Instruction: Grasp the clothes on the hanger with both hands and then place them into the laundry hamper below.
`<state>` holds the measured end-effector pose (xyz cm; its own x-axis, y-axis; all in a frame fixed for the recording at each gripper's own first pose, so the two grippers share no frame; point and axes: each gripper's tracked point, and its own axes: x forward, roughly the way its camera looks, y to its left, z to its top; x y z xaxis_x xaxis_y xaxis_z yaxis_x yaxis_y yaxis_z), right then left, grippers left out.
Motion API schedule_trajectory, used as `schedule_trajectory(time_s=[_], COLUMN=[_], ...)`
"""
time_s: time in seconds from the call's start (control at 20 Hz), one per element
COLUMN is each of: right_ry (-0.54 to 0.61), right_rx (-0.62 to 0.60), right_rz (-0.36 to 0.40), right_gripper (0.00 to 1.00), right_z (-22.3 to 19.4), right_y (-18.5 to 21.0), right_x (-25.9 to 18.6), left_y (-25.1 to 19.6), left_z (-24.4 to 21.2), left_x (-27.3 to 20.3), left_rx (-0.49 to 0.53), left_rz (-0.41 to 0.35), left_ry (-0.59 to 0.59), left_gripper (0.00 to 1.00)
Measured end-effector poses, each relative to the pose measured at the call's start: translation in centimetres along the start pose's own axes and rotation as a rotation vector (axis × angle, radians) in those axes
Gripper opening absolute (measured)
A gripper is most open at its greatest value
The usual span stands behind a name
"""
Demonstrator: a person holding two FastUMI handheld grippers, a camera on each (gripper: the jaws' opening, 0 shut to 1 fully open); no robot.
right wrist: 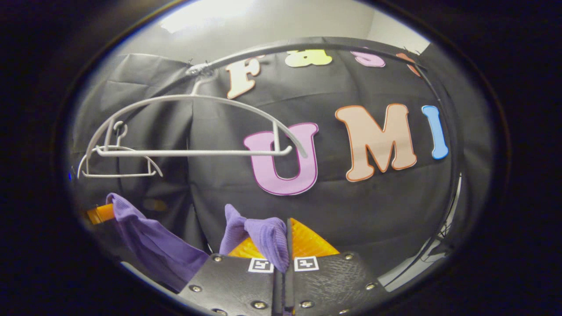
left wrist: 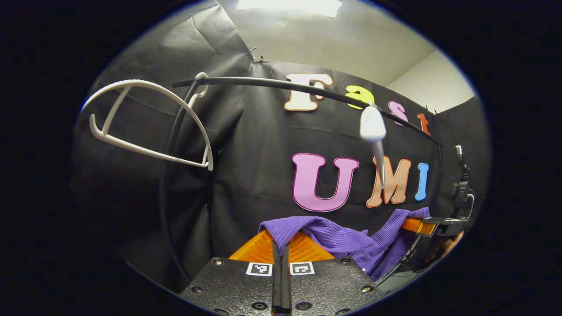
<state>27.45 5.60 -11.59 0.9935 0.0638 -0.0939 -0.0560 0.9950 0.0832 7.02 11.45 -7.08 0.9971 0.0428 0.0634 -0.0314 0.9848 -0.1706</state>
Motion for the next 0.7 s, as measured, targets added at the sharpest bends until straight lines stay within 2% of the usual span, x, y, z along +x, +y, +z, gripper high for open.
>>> schedule_trajectory(time_s=[0.15,0.35,0.7], right_ry=[-0.034,-0.075,-0.114], right_rx=[0.004,0.036,0.103], right_rz=[0.023,0.041,-0.006], right_gripper=[0.07,0.07,0.07], right_z=[0.7,1.3,0.9], right_y=[2.3,4.4,3.0], right_x=[-2.4,-5.8,-9.1], left_y=[-2.0,-5.0,-11.5], left_z=[-0.1,-1.2,-3.6], left_x=[-0.6,-2.3,-2.0], left_rx=[-0.021,-0.098,-0.063], left_rz=[-0.025,-0.047,-0.155], left_ry=[-0.015,-0.022,-0.001], left_gripper=[0.0,0.01,0.0])
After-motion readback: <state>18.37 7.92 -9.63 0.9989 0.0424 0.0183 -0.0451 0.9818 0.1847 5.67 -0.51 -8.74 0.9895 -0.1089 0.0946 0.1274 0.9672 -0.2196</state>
